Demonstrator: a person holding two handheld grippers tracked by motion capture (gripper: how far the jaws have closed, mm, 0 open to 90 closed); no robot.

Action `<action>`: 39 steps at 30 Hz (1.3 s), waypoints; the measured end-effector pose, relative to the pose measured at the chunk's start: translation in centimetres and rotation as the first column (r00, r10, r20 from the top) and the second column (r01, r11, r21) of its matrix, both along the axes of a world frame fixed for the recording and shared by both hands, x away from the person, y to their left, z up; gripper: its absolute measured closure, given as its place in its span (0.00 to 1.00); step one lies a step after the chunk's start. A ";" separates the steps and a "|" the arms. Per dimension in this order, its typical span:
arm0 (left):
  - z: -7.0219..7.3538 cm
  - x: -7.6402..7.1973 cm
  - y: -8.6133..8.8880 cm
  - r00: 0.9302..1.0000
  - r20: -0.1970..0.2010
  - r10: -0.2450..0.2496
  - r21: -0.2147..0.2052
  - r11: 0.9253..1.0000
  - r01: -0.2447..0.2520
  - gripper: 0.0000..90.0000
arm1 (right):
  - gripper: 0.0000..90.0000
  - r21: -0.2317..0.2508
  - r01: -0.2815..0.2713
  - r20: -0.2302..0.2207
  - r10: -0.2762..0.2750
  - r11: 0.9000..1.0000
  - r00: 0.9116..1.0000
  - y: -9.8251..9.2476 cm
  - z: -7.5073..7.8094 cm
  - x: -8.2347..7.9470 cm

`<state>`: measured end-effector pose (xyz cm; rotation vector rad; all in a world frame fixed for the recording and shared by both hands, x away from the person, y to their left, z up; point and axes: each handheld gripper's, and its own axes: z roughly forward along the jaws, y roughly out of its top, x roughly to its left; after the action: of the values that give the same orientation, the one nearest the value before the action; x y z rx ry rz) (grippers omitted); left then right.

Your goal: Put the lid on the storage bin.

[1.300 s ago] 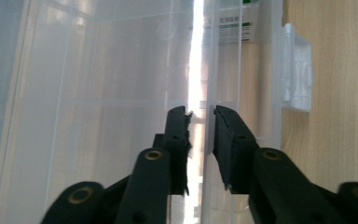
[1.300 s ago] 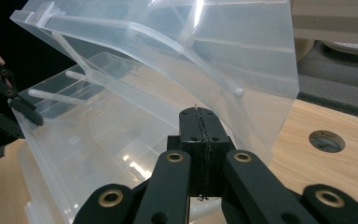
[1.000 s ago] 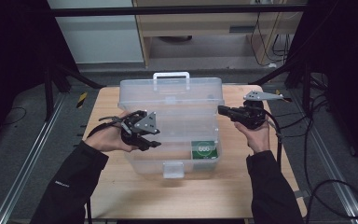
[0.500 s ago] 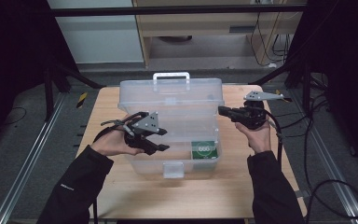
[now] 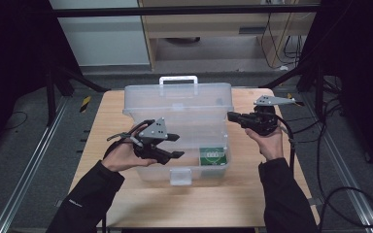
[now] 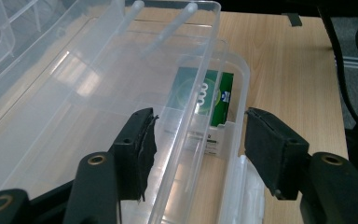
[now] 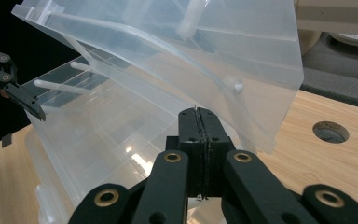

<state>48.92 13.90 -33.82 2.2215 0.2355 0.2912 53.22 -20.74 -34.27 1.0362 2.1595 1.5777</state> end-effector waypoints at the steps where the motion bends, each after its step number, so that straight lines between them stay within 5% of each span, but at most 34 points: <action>1: -0.1 -0.1 0.0 1.000 -0.003 0.012 -0.013 1.000 -0.012 0.48 | 1.00 -0.002 0.000 -0.001 0.000 1.000 1.000 0.0 0.0 0.0; 5: -0.1 -0.3 0.5 0.999 -0.034 0.043 -0.054 0.998 -0.045 0.52 | 1.00 -0.009 -0.001 -0.008 0.001 1.000 1.000 0.0 0.0 -0.2; 14: -0.3 -1.0 1.3 0.994 -0.022 0.103 -0.129 0.986 -0.105 0.65 | 1.00 -0.017 0.001 -0.007 -0.002 1.000 1.000 0.1 0.0 -0.3; 16: -0.4 -1.0 1.5 0.993 -0.015 0.118 -0.149 0.982 -0.119 0.70 | 1.00 -0.019 0.002 -0.007 -0.002 1.000 1.000 0.1 0.0 -0.3; 20: -0.5 -1.1 2.3 0.987 -0.030 0.157 -0.223 0.962 -0.160 0.75 | 1.00 -0.016 -0.008 -0.006 0.008 1.000 1.000 0.1 0.1 -0.4; 26: -0.5 -1.3 3.2 0.979 -0.036 0.199 -0.246 0.948 -0.202 0.83 | 1.00 -0.021 -0.008 -0.002 0.008 1.000 1.000 0.1 0.1 -0.5; 33: -0.1 -1.4 5.1 0.959 -0.027 0.282 -0.225 0.933 -0.281 0.92 | 1.00 -0.020 -0.013 -0.008 0.012 1.000 1.000 0.0 -0.1 -0.6; 39: 0.4 -1.6 7.3 0.930 -0.026 0.365 -0.230 0.904 -0.361 0.98 | 1.00 -0.019 -0.013 -0.016 0.013 1.000 1.000 0.0 -0.3 -0.8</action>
<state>47.28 21.15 -33.45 1.9334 0.6469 0.4606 52.46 -20.76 -34.56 1.0341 2.1920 1.5568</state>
